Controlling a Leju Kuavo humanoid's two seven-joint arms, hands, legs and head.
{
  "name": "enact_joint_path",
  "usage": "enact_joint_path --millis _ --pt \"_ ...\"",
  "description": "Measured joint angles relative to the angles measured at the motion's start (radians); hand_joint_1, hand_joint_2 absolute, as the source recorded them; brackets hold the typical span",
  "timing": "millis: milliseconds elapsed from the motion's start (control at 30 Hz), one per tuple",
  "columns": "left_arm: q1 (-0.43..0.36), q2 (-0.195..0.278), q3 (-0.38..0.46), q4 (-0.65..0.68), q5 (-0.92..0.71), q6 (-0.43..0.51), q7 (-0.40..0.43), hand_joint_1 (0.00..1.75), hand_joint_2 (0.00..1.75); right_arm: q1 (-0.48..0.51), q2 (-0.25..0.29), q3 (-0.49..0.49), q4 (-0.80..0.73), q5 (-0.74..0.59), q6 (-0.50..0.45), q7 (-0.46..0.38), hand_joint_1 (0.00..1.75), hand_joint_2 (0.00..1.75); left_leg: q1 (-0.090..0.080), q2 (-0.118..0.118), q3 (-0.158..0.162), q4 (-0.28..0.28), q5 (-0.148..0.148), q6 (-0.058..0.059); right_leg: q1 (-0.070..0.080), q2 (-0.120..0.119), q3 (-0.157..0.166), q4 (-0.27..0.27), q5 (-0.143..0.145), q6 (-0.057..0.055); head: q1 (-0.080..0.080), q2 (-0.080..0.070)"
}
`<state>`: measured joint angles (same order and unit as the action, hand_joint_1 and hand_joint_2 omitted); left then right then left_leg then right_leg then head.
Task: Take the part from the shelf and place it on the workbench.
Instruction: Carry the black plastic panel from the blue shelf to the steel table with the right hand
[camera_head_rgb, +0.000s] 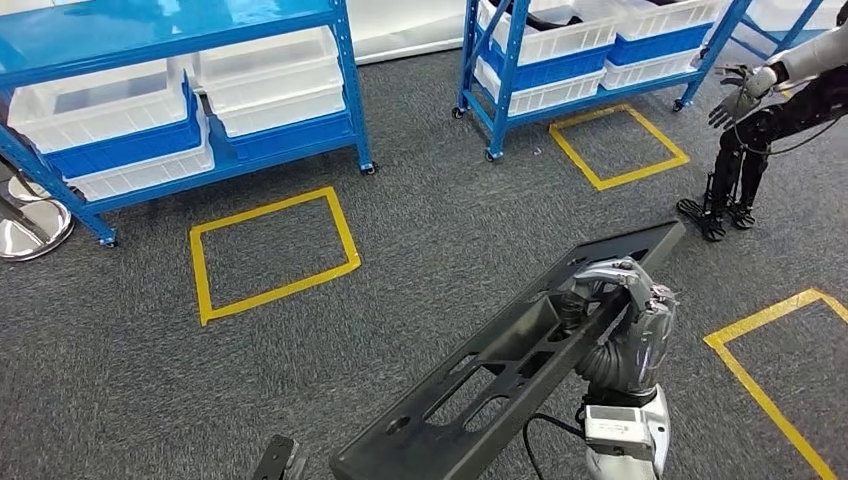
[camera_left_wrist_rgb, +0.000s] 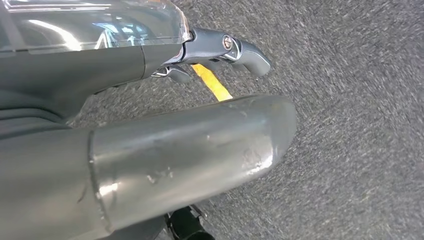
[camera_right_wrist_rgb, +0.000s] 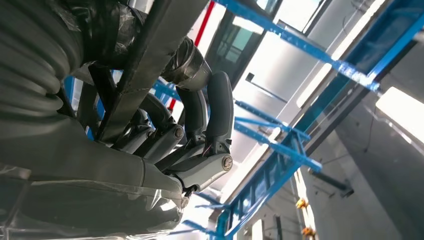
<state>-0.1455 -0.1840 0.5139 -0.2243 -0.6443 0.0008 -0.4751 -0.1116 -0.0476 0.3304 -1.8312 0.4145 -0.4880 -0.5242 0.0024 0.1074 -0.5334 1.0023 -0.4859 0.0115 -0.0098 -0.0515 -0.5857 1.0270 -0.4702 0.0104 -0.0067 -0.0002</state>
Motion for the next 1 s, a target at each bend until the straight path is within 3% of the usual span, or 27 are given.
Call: enact_joint_path --millis 33,100,200,233,267,300,333,400,467,533,567,600,633,700,767,800,867,933,1000 --pt "-0.001 0.0 0.0 0.0 0.0 0.0 0.0 0.0 0.0 0.001 0.0 -0.002 -0.002 0.0 0.0 0.0 1.75 1.75 0.001 0.006 0.001 0.0 -0.001 -0.005 -0.001 0.011 -0.002 -0.001 0.003 -0.006 0.0 0.0" --pt "-0.001 0.0 0.0 0.0 0.0 0.0 0.001 0.0 0.0 0.004 0.0 -0.005 -0.007 0.0 -0.001 0.0 1.75 1.75 0.005 -0.018 -0.008 0.024 -0.025 -0.017 -0.006 0.031 -0.004 -0.008 0.011 -0.019 0.0 0.0" --pt "0.004 0.0 0.001 0.0 -0.001 -0.001 0.004 0.0 0.0 0.009 0.0 -0.008 -0.014 0.0 -0.003 0.0 1.75 1.75 0.01 -0.088 -0.078 0.189 -0.124 -0.028 -0.009 0.059 -0.011 -0.011 0.02 -0.031 0.0 0.0" --pt "0.006 0.0 0.001 0.0 -0.002 -0.001 0.005 0.0 0.0 0.013 0.0 -0.008 -0.015 0.0 -0.004 0.0 1.75 1.75 0.01 -0.095 -0.104 0.247 -0.146 -0.029 -0.008 0.071 -0.013 -0.01 0.021 -0.033 0.0 0.0" --pt "0.008 0.0 0.001 0.0 -0.002 -0.002 0.006 0.0 0.0 0.017 0.0 -0.008 -0.016 0.001 -0.004 0.0 1.75 1.75 0.01 -0.098 -0.118 0.279 -0.15 -0.029 -0.006 0.084 -0.015 -0.009 0.021 -0.033 0.0 0.0" --pt "0.009 0.0 0.001 0.0 -0.002 -0.002 0.007 0.0 0.0 0.021 0.0 -0.009 -0.018 0.001 -0.005 0.0 1.75 1.75 0.01 -0.1 -0.113 0.271 -0.133 -0.026 -0.005 0.097 -0.016 -0.006 0.022 -0.033 0.0 0.0" --pt "0.01 0.0 0.001 0.0 -0.002 -0.002 0.007 0.0 0.0 0.024 0.0 -0.009 -0.019 0.001 -0.006 0.0 1.75 1.75 0.01 -0.104 -0.09 0.225 -0.1 -0.022 -0.004 0.111 -0.017 -0.004 0.022 -0.032 0.0 0.0" --pt "0.009 0.0 0.001 0.0 -0.002 -0.001 0.009 0.0 0.0 0.028 0.0 -0.01 -0.024 0.001 -0.008 0.0 1.75 1.75 0.01 -0.142 -0.024 0.086 -0.036 -0.01 -0.002 0.135 -0.019 -0.001 0.024 -0.028 0.0 0.0" --pt "0.009 0.0 0.001 0.0 -0.003 -0.001 0.013 0.0 0.0 0.033 0.0 -0.011 -0.03 0.001 -0.013 0.0 1.75 1.75 0.008 -0.173 0.01 0.008 -0.016 -0.001 -0.004 0.157 -0.024 -0.001 0.03 -0.018 0.0 0.0" --pt "0.01 0.0 0.001 0.0 -0.004 -0.001 0.015 0.0 0.0 0.042 0.0 -0.015 -0.035 0.0 -0.017 0.0 1.75 1.75 0.006 -0.164 0.015 -0.003 -0.013 0.006 -0.007 0.178 -0.029 -0.006 0.038 -0.003 -0.001 0.0" --pt "0.01 -0.001 0.001 0.0 -0.005 -0.002 0.016 0.0 0.0 0.047 -0.001 -0.017 -0.037 0.0 -0.017 0.0 1.75 1.75 0.007 -0.152 0.018 -0.01 -0.007 0.011 -0.007 0.173 -0.031 -0.006 0.039 0.003 -0.001 0.0" --pt "0.01 -0.003 0.001 0.0 -0.005 -0.001 0.016 0.0 0.0 0.05 -0.001 -0.019 -0.04 0.0 -0.017 -0.001 1.75 1.75 0.009 -0.14 0.02 -0.019 0.0 0.018 -0.005 0.153 -0.038 0.004 0.03 0.007 0.001 0.0" --pt "0.01 -0.004 0.001 0.0 -0.005 -0.001 0.016 0.0 0.0 0.051 -0.001 -0.021 -0.042 0.0 -0.017 -0.001 1.75 1.75 0.011 -0.126 0.022 -0.028 0.006 0.023 -0.003 0.125 -0.053 0.034 0.008 0.01 0.002 0.0" --pt "0.013 -0.005 0.001 0.0 -0.006 -0.001 0.017 0.0 0.0 0.052 -0.001 -0.023 -0.044 0.0 -0.017 -0.001 1.75 1.75 0.011 -0.1 0.021 -0.033 0.01 0.03 -0.003 0.07 -0.109 0.152 -0.06 0.015 0.004 0.0" --pt "0.016 -0.005 0.001 0.0 -0.006 -0.001 0.019 0.0 0.0 0.055 -0.001 -0.026 -0.044 0.0 -0.017 -0.001 1.75 1.75 0.01 -0.072 0.018 -0.031 0.009 0.03 -0.007 0.058 -0.155 0.256 -0.098 0.021 0.004 0.0" --pt "0.017 -0.006 0.001 0.0 -0.007 -0.001 0.02 0.0 0.0 0.056 -0.001 -0.027 -0.044 0.0 -0.017 -0.001 1.75 1.75 0.01 -0.059 0.017 -0.03 0.008 0.029 -0.009 0.055 -0.154 0.261 -0.091 0.024 0.004 0.0" --pt "0.017 -0.007 0.0 0.0 -0.01 -0.002 0.022 0.0 0.0 0.057 -0.002 -0.032 -0.044 0.0 -0.017 -0.002 1.75 1.75 0.01 -0.036 0.018 -0.025 0.003 0.022 -0.012 0.037 -0.088 0.154 -0.035 0.026 0.004 0.0" --pt "0.015 -0.008 0.0 0.0 -0.012 -0.002 0.022 0.0 0.0 0.056 -0.002 -0.035 -0.046 -0.001 -0.017 -0.002 1.75 1.75 0.007 -0.019 0.018 -0.015 -0.006 0.011 -0.009 0.002 -0.018 0.034 0.001 0.019 0.004 0.0" --pt "0.012 -0.008 0.0 0.0 -0.013 -0.001 0.022 0.0 0.0 0.054 -0.002 -0.036 -0.05 -0.002 -0.015 -0.004 1.75 1.75 0.002 -0.006 0.02 -0.008 -0.015 -0.002 -0.003 -0.007 -0.003 0.002 0.001 0.006 0.003 0.0"
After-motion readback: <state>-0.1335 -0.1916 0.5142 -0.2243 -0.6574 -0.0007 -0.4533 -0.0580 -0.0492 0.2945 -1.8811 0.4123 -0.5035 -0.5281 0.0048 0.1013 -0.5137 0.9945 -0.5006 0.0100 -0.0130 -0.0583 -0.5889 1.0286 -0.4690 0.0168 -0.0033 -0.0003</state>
